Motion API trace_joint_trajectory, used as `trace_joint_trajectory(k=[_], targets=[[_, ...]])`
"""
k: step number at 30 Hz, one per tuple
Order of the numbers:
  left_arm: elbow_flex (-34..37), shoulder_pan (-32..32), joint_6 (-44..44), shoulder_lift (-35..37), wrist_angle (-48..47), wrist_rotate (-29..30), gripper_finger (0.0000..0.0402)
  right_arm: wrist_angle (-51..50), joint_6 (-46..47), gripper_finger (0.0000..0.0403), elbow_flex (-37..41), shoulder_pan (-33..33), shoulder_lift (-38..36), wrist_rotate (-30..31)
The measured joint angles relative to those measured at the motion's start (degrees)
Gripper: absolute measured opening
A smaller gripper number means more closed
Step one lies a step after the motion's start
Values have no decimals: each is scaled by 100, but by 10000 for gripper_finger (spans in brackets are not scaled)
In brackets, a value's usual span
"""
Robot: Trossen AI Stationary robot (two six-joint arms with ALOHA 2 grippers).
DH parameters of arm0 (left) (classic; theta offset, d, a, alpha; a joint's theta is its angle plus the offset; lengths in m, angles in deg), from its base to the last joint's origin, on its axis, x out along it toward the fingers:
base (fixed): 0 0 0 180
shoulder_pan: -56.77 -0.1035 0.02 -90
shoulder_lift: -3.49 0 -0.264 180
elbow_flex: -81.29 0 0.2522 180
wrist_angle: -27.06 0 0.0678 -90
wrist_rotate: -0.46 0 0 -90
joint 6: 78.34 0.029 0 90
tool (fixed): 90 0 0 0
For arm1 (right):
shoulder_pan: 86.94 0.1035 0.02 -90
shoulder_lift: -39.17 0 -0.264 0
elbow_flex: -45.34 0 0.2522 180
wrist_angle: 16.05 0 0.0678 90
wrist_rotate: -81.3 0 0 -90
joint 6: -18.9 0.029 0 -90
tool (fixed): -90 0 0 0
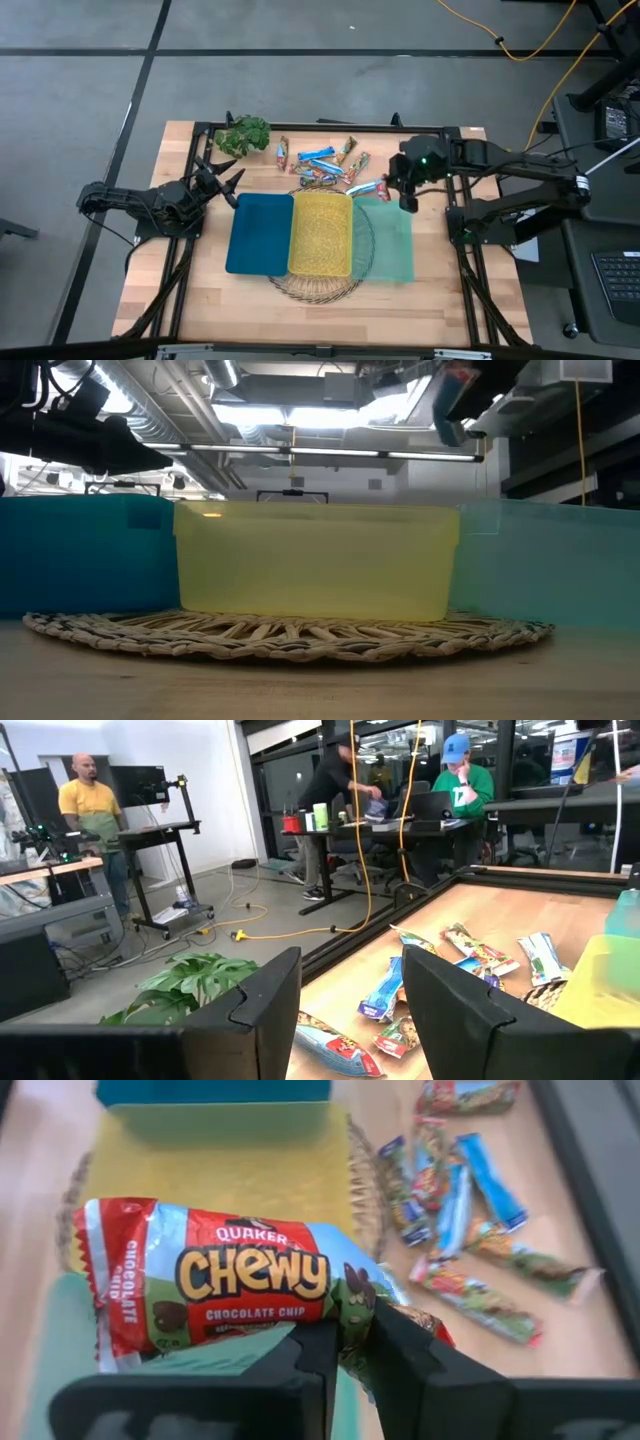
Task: Pick and place Granola Bars by type
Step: Put the red granola bar into the green bin
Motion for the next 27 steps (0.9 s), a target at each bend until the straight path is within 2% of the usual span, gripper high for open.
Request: trace_joint_trajectory(k=[8, 19, 24, 27], targets=[[0, 0, 0, 0, 0, 0, 169, -432, 735, 52, 0, 724, 7, 2], [0, 1, 0, 0, 0, -1, 169, -648, 1599, 52, 0, 1380, 7, 12], [0, 0, 0, 0, 0, 0, 169, -668, 1858, 52, 103, 1610, 7, 442], [0, 0, 0, 0, 0, -2, 169, -651, 1990, 52, 362, 1677, 7, 455]])
